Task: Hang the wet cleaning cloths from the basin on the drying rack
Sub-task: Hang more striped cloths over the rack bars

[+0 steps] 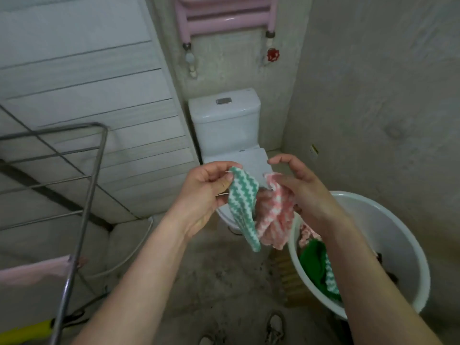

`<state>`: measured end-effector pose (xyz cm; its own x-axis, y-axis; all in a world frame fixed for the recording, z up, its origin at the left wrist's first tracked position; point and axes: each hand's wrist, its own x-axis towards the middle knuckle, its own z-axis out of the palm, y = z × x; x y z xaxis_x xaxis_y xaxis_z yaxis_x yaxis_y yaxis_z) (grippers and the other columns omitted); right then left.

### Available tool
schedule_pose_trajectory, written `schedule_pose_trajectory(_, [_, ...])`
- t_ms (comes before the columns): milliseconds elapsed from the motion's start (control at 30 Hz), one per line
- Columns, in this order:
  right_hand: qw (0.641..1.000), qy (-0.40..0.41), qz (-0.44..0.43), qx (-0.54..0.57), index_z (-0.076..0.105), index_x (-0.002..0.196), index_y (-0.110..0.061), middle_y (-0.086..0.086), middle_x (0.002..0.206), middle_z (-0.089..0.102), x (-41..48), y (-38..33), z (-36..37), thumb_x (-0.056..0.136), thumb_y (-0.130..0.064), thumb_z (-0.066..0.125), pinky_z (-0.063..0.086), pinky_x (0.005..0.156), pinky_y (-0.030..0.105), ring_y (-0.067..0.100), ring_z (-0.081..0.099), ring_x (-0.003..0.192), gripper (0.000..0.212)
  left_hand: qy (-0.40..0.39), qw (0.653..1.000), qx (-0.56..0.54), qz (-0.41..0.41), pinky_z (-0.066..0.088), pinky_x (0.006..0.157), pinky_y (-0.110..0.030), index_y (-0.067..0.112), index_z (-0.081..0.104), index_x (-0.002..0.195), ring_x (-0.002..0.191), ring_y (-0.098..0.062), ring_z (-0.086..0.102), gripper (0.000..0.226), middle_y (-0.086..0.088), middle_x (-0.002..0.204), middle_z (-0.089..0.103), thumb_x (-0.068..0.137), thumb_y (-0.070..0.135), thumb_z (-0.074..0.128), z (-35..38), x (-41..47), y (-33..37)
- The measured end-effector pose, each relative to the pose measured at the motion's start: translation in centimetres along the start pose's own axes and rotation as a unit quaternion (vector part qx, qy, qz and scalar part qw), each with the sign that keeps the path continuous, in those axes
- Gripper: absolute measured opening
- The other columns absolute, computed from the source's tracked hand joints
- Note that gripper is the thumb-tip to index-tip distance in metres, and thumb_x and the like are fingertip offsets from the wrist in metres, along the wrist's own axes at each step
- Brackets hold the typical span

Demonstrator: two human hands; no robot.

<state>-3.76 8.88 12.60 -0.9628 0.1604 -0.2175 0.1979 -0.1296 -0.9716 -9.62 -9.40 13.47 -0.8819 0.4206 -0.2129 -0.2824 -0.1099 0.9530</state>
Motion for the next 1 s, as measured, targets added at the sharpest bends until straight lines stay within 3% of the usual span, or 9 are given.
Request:
schedule_pose_trajectory(133, [0.996, -0.067, -0.018, -0.062, 0.074, 0.085, -0.018, -0.006, 0.076, 0.071, 0.2, -1.7, 6.4, 0.093, -0.017, 0.053, 0.046, 0.06, 0.02, 0.007, 0.065, 0.068, 0.022, 0.047, 0.997, 0.056, 0.03, 0.052, 0.075, -0.034, 0.016, 0.074, 0.079, 0.073, -0.017, 0.066, 0.031, -0.004, 0.078, 0.073, 0.09, -0.003, 0.052, -4.3, -2.7, 2.1])
schedule_pose_trajectory(233, [0.973, -0.183, -0.057, -0.125, 0.074, 0.095, -0.016, -0.007, 0.082, 0.075, 0.0, -2.6, 11.5, 0.089, -0.02, 0.065, 0.049, 0.067, 0.014, 0.003, 0.07, 0.077, 0.012, 0.072, 0.984, 0.14, 0.083, 0.051, 0.074, -0.023, 0.015, 0.074, 0.087, 0.081, -0.012, 0.066, 0.023, -0.005, 0.088, 0.074, 0.09, 0.0, 0.055, -7.3, -4.9, 3.5])
schedule_pose_trajectory(400, [0.947, -0.251, -0.103, -0.173, 0.075, 0.087, -0.012, -0.01, 0.067, 0.073, 0.2, -2.8, 19.8, 0.087, -0.013, 0.067, 0.047, 0.061, 0.01, -0.002, 0.066, 0.063, 0.008, 0.123, 0.965, 0.19, 0.133, 0.046, 0.067, -0.032, 0.022, 0.072, 0.086, 0.07, -0.019, 0.056, 0.016, -0.021, 0.078, 0.065, 0.079, 0.008, 0.073, -14.9, -9.2, 5.3])
schedule_pose_trajectory(467, [0.931, -0.281, -0.11, -0.208, 0.077, 0.086, -0.014, -0.005, 0.07, 0.074, 0.3, -3.1, 22.1, 0.088, -0.017, 0.067, 0.05, 0.063, 0.016, 0.003, 0.067, 0.066, 0.01, 0.109, 0.967, 0.206, 0.105, 0.045, 0.062, -0.028, 0.02, 0.07, 0.089, 0.066, -0.017, 0.053, 0.021, -0.013, 0.073, 0.062, 0.074, 0.009, 0.078, -17.5, -10.8, 5.9])
schedule_pose_trajectory(600, [0.891, -0.293, -0.151, -0.313, 0.077, 0.085, -0.016, 0.016, 0.079, 0.073, 1.3, -3.2, 25.6, 0.087, -0.039, 0.066, 0.055, 0.074, 0.043, 0.029, 0.069, 0.07, 0.026, 0.143, 0.94, 0.298, 0.082, 0.042, 0.054, -0.014, 0.02, 0.071, 0.084, 0.058, -0.002, 0.048, 0.014, -0.004, 0.071, 0.057, 0.075, 0.013, 0.078, -21.5, -13.0, 6.2])
schedule_pose_trajectory(700, [0.871, -0.285, -0.183, -0.356, 0.075, 0.089, -0.021, 0.014, 0.081, 0.073, 1.5, -3.2, 28.2, 0.079, -0.059, 0.06, 0.055, 0.076, 0.051, 0.034, 0.069, 0.08, 0.043, 0.135, 0.919, 0.362, 0.077, 0.034, 0.057, -0.024, 0.009, 0.07, 0.074, 0.057, -0.009, 0.045, 0.027, -0.014, 0.063, 0.052, 0.074, 0.035, 0.075, -24.2, -14.2, 6.4])
schedule_pose_trajectory(767, [0.879, -0.287, -0.183, -0.334, 0.076, 0.09, -0.028, 0.008, 0.083, 0.075, 2.1, -3.5, 29.8, 0.084, -0.051, 0.063, 0.055, 0.08, 0.051, 0.032, 0.07, 0.084, 0.026, 0.14, 0.918, 0.365, 0.066, 0.039, 0.057, -0.028, 0.008, 0.066, 0.07, 0.058, -0.013, 0.051, 0.035, -0.018, 0.065, 0.058, 0.074, 0.042, 0.074, -25.8, -14.8, 7.0])
schedule_pose_trajectory(867, [0.883, -0.284, -0.192, -0.32, 0.077, 0.088, -0.019, 0.013, 0.082, 0.075, 3.5, -4.0, 31.0, 0.088, -0.04, 0.065, 0.056, 0.079, 0.051, 0.035, 0.07, 0.083, 0.024, 0.128, 0.941, 0.309, 0.046, 0.053, 0.059, -0.026, 0.021, 0.067, 0.068, 0.065, -0.009, 0.066, 0.013, 0.002, 0.068, 0.069, 0.077, 0.024, 0.077, -27.4, -15.5, 7.7])
schedule_pose_trajectory(1000, [0.881, -0.283, -0.202, -0.321, 0.075, 0.081, -0.009, 0.018, 0.079, 0.072, 5.8, -4.5, 31.8, 0.088, -0.037, 0.065, 0.057, 0.075, 0.048, 0.037, 0.069, 0.078, 0.03, 0.155, 0.919, 0.362, 0.007, 0.049, 0.064, -0.033, 0.01, 0.059, 0.079, 0.069, -0.019, 0.064, 0.019, -0.012, 0.076, 0.064, 0.077, 0.017, 0.077, -30.6, -15.6, 7.4])
